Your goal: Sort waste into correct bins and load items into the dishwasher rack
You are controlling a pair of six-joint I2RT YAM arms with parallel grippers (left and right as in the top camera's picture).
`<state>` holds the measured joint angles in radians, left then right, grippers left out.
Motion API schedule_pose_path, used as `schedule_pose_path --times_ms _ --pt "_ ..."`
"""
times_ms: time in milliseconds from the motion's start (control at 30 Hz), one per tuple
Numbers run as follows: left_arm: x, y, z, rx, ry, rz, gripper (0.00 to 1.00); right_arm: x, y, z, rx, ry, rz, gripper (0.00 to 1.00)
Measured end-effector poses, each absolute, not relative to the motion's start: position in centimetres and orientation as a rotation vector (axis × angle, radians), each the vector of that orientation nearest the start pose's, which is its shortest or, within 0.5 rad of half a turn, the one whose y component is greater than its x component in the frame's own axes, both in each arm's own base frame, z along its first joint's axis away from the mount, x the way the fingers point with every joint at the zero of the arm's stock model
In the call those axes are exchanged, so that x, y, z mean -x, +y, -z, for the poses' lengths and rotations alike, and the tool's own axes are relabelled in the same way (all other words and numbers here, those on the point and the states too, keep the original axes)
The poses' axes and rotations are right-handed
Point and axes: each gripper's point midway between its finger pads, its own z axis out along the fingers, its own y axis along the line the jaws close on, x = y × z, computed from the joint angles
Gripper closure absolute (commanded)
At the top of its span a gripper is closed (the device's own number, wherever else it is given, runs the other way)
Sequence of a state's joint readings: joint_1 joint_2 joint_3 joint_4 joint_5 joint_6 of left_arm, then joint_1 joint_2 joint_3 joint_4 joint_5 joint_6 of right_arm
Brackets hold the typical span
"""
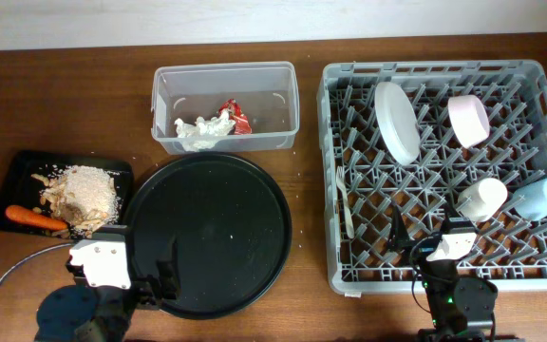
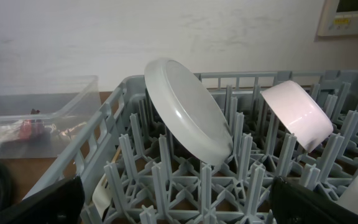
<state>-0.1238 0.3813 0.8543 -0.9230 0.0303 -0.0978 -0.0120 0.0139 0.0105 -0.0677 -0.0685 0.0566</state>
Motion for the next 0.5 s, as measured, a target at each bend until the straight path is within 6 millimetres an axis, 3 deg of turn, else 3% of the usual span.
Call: schedule_pose_path --times_ms 167,233,300,400,500 --pt "-17.8 -1.3 -24.8 0.010 2.075 0.083 0.01 -24.6 0.9 -15.9 -0.004 1.643 -0.090 0.02" --pt "-18.2 -0.7 -22.6 0.039 2.040 0.055 0.01 -24.6 0.9 -15.9 -0.004 1.643 -0.090 0.02" --pt "-19.5 -0.4 -19.4 0.058 1.983 0.043 0.01 -24.6 0.9 -15.9 -0.004 1.643 -0.090 0.02" --pt "-21.8 -0.6 -17.7 0.062 1.822 0.061 0.01 -24.6 0.9 -15.9 -0.004 1.643 -0.090 0.02" --pt "-24.1 -1.0 -18.4 0.041 1.619 0.070 0.01 -24.6 0.9 -15.9 -0.005 1.641 -0.090 0.02"
